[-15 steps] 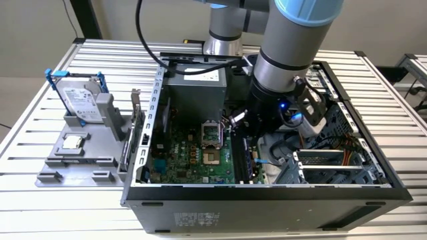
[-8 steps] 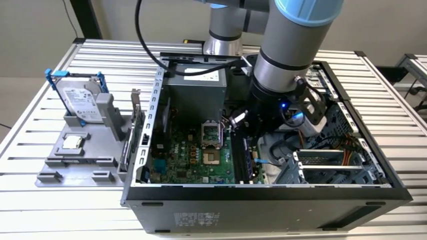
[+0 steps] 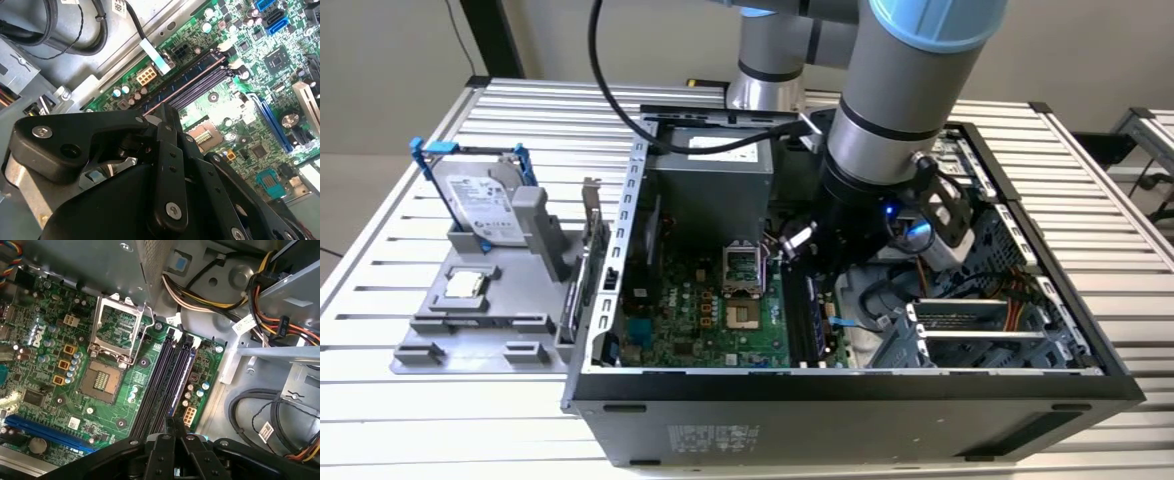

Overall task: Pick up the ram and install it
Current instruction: 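Press down the ram until it locks into place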

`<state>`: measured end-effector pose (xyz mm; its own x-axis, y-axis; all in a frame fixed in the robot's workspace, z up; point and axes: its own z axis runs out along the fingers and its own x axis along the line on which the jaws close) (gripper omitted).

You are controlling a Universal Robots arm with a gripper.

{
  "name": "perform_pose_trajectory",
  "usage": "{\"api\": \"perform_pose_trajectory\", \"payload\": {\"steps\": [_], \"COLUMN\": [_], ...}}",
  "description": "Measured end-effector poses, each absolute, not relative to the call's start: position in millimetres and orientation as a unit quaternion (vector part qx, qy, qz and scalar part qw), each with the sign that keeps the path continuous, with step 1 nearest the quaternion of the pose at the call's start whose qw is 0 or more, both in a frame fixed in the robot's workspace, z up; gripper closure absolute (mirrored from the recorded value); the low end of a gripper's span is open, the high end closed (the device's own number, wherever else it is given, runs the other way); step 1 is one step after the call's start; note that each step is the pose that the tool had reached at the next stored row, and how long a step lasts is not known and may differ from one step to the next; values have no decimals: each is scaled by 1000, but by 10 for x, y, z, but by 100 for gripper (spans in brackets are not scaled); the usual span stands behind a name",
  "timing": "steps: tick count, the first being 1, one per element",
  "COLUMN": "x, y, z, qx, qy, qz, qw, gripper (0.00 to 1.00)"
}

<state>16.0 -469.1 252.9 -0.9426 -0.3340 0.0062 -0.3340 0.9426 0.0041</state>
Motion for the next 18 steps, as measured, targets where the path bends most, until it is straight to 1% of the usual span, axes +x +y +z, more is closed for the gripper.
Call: {"api": "perform_pose_trajectory", "payload": {"steps": [18], "x": [160], "y": [-4691], "z": [2529], "qx": [226], "qy": [-974], "qz": [-1], "qw": [3], "gripper": [100]}}
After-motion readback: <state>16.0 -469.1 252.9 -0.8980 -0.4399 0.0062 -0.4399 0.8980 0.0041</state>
